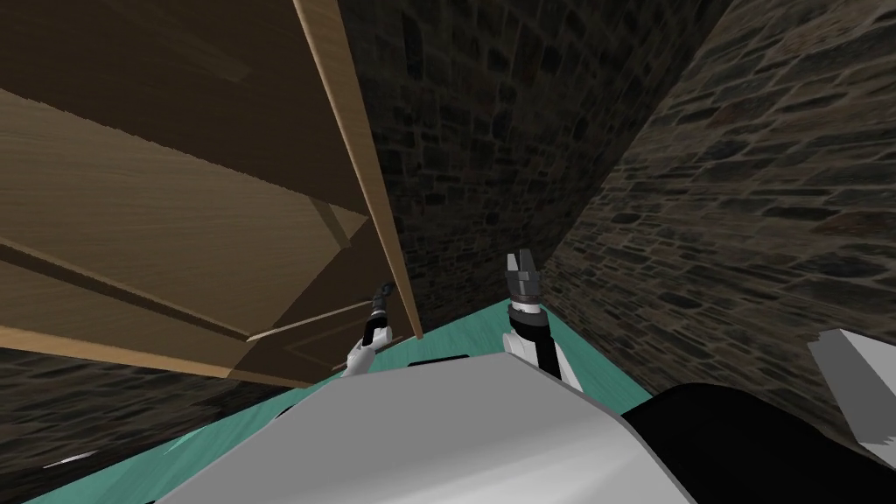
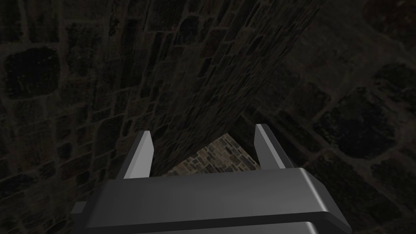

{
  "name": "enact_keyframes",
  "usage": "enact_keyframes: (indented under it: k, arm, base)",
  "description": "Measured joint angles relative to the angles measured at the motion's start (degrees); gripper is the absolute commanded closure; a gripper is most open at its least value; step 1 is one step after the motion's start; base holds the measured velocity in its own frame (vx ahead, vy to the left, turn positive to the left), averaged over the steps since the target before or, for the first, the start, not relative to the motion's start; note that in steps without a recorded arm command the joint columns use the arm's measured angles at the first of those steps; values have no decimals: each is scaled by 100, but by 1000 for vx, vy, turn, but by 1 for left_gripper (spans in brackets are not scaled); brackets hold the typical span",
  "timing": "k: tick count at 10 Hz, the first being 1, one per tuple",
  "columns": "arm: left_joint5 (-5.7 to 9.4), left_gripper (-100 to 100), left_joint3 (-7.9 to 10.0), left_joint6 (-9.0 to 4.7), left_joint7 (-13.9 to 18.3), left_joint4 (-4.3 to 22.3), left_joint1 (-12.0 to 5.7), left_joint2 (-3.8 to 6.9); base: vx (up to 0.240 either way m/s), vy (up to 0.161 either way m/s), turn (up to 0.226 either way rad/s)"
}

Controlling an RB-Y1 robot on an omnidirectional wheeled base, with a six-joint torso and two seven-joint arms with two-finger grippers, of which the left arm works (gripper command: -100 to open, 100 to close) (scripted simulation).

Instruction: Push the door open

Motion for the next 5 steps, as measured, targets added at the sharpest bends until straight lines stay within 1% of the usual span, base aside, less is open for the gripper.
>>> enact_keyframes:
  k: [2, 5]
  arm:
    - [6, 100, 4, 7, 9, 0, -1, 2]
    - [2, 100, -1, 21, 6, 15, 15, -6]
  base:
    - [-31, -4, -1]
    - [-8, -1, -1]
